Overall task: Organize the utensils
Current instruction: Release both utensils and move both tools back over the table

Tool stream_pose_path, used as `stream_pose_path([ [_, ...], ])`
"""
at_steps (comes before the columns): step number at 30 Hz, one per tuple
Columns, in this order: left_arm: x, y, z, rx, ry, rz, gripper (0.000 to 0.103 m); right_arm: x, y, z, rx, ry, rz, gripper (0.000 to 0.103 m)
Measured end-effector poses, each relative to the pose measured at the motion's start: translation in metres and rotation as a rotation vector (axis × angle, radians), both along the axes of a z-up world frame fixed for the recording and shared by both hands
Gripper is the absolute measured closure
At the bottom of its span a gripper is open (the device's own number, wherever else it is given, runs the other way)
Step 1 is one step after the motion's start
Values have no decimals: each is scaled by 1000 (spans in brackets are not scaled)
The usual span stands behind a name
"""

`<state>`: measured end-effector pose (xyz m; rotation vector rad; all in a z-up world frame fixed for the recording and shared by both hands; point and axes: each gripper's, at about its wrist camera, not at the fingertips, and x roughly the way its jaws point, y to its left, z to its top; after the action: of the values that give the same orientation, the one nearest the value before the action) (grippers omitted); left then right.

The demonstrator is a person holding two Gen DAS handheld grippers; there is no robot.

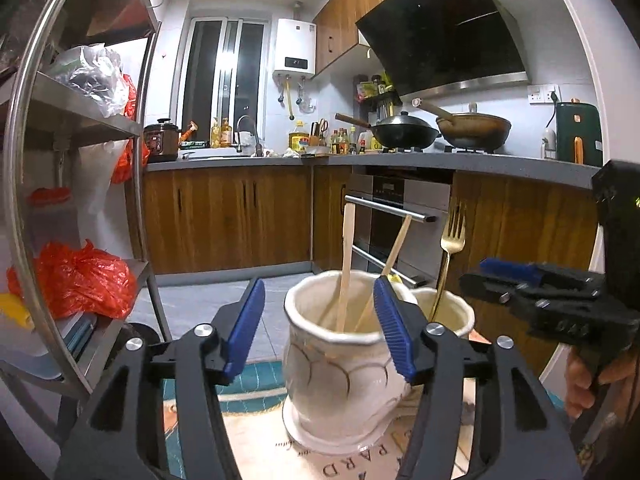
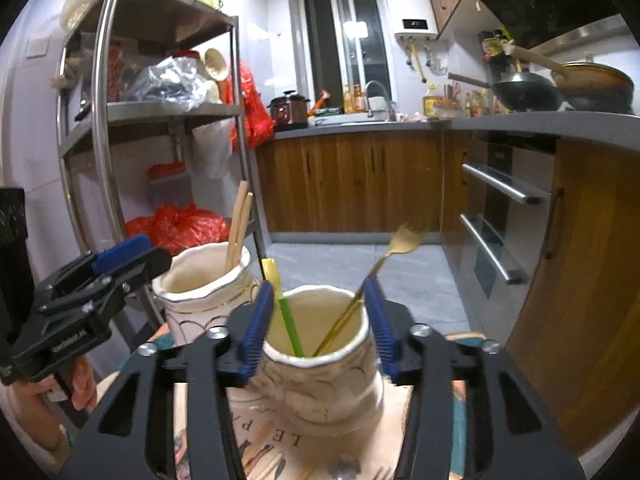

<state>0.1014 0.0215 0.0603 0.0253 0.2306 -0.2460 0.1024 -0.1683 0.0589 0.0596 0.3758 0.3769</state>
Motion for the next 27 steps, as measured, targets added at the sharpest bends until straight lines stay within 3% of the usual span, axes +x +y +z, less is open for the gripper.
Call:
stream_pose_path([
  [5, -16, 8, -4, -18, 4, 26, 18, -20, -14, 0, 10, -2, -33, 22],
  [8, -26, 13, -8, -46, 25, 41, 10, -33, -24, -2, 16, -2, -59, 14],
  [21, -59, 9, -32, -18, 103, 30, 6, -63, -49, -27, 29, 94, -126, 11],
  [27, -66, -8, -54, 37, 216, 1, 6, -70, -58, -46, -6, 176, -162, 11],
])
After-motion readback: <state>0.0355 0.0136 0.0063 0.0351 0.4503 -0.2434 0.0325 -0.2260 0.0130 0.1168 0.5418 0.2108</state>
